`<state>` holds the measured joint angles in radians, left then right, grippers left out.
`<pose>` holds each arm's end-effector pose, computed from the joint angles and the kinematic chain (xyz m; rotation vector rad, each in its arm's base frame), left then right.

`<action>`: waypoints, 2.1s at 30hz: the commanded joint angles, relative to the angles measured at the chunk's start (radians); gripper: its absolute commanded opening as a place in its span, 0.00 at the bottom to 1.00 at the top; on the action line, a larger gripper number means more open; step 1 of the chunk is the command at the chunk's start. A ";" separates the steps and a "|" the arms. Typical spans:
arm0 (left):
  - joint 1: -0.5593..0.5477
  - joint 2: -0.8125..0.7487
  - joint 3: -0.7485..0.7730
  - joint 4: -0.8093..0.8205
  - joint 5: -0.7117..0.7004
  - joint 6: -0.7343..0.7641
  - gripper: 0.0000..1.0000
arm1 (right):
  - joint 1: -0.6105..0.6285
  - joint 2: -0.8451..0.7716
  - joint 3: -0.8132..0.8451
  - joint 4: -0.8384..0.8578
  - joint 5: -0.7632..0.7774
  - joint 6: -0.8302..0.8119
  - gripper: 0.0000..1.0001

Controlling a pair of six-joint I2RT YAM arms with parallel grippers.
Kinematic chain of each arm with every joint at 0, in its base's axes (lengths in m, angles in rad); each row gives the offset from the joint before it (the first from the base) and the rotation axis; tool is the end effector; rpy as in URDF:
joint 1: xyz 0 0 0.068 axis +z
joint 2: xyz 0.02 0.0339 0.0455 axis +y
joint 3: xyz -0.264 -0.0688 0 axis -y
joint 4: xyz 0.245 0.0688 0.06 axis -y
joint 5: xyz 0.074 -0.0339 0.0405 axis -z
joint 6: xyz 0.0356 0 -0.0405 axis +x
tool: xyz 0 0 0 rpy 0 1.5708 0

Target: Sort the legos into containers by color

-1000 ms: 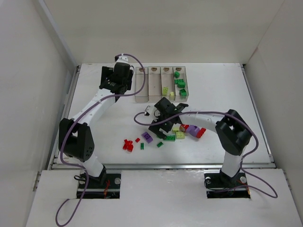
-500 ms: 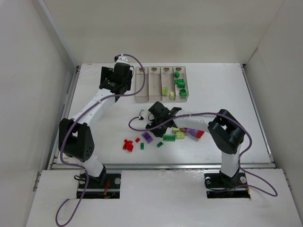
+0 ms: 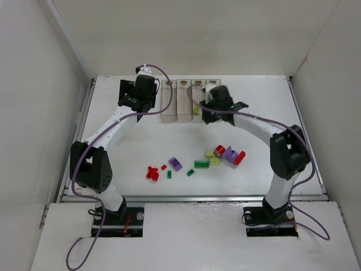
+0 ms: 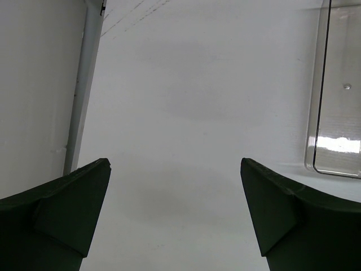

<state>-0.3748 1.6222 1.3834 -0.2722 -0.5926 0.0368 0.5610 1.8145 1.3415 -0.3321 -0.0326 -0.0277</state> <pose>0.3573 -0.1192 0.3269 0.0580 2.0101 0.4007 0.3424 0.2165 0.2325 -0.7099 2.2876 0.2918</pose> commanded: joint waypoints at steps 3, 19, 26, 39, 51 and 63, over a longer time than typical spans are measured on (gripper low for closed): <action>0.001 -0.008 0.029 0.016 -0.021 0.002 1.00 | -0.153 0.080 0.204 0.096 0.083 0.236 0.00; 0.001 -0.039 0.002 0.016 0.005 0.002 1.00 | -0.217 0.206 0.478 -0.003 0.187 0.224 1.00; 0.001 -0.039 0.002 0.016 0.005 0.002 1.00 | -0.064 -0.071 0.154 0.049 0.039 -0.013 1.00; 0.001 -0.048 -0.007 0.016 0.036 -0.008 1.00 | 0.304 -0.087 -0.088 -0.259 -0.049 -0.298 1.00; 0.001 -0.058 -0.026 0.025 0.057 -0.017 1.00 | 0.304 -0.029 -0.120 -0.321 0.066 -0.340 0.99; 0.001 -0.058 -0.026 0.025 0.048 -0.017 1.00 | 0.335 0.072 -0.131 -0.278 0.080 -0.313 0.68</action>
<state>-0.3748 1.6180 1.3655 -0.2695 -0.5320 0.0357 0.8810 1.8420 1.2110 -0.6384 0.0284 -0.3420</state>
